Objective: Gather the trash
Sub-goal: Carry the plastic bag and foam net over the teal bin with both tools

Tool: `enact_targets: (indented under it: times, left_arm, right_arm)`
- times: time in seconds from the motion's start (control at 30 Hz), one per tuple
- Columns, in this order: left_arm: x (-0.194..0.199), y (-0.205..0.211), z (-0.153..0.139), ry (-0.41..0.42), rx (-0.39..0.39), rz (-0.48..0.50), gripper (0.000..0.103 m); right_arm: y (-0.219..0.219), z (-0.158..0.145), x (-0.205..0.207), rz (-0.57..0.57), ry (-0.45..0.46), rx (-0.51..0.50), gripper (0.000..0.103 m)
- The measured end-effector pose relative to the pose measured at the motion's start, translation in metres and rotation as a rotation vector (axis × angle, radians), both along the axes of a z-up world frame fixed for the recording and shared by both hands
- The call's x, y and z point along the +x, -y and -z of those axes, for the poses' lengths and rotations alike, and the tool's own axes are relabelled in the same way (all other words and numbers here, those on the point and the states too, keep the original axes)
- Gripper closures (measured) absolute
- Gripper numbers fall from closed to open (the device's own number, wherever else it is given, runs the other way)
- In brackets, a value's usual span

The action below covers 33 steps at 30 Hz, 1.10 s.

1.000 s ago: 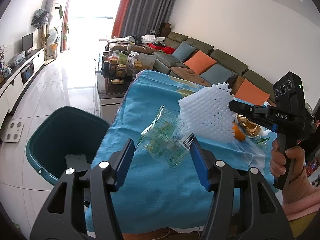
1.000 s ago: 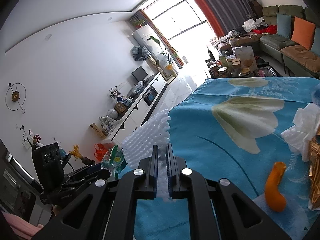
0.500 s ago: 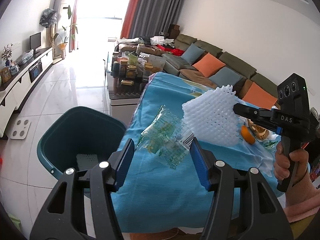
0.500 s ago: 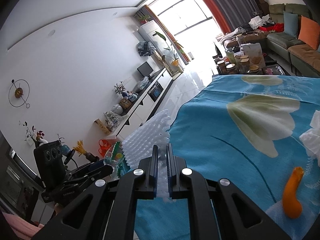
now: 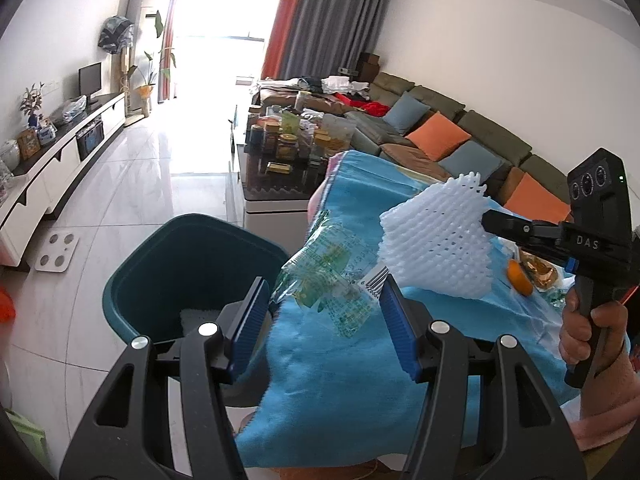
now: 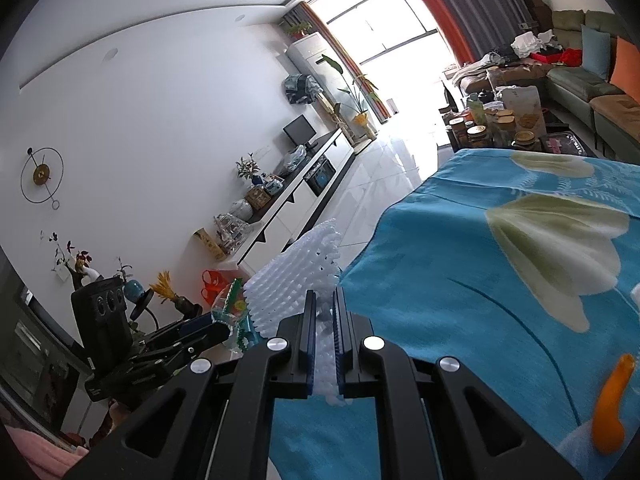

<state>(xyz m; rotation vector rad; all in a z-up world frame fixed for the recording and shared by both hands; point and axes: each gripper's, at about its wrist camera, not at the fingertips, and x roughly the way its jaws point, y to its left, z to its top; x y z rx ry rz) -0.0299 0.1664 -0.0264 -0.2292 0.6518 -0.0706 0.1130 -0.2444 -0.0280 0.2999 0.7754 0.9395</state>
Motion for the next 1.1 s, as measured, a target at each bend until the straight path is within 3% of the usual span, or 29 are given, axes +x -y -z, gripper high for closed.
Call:
enact_targets:
  times: [1.1]
  left_arm:
    - [0.011, -0.056, 0.021, -0.063, 0.013, -0.134, 0.046]
  right_arm:
    - [-0.065, -0.006, 0.008, -0.084, 0.009, -0.054, 0.096]
